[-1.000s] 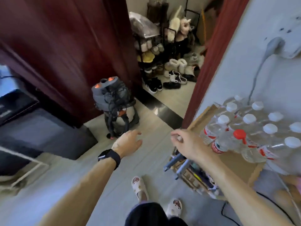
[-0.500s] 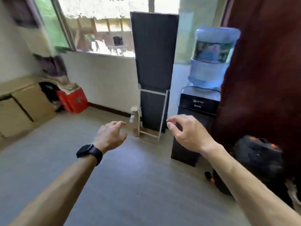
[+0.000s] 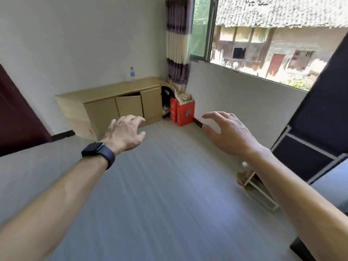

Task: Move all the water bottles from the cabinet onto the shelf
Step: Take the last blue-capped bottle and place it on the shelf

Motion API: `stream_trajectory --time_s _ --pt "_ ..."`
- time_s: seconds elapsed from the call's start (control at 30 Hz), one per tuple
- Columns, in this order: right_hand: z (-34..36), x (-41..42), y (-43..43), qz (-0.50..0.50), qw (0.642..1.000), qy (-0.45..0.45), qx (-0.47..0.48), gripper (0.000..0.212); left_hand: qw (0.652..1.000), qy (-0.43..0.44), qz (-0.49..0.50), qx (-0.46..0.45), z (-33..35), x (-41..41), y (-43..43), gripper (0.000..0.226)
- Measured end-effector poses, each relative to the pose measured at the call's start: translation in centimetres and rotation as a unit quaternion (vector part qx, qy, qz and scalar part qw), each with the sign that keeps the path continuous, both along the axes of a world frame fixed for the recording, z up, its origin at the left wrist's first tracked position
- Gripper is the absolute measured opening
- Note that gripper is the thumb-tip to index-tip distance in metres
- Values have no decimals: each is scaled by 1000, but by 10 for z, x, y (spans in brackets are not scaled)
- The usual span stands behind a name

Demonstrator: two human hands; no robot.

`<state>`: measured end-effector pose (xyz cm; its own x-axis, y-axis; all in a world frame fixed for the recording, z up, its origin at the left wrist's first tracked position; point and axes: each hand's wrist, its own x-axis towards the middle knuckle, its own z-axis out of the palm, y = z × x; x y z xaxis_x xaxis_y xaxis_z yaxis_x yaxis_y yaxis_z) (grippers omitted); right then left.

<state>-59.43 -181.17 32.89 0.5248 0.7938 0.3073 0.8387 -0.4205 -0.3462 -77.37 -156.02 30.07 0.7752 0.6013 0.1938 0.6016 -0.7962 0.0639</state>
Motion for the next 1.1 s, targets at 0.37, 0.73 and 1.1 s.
stream_trajectory --time_s 0.37,0.73,1.1 --pt "5 150 199 56 998 -22 31 42 998 16 55 13 13 112 168 56" --pt "21 265 421 113 992 -51 2 46 993 30 115 24 24 192 361 52" --pt "-3 361 675 61 997 -32 -22 48 994 35 102 7 13 275 649 52"
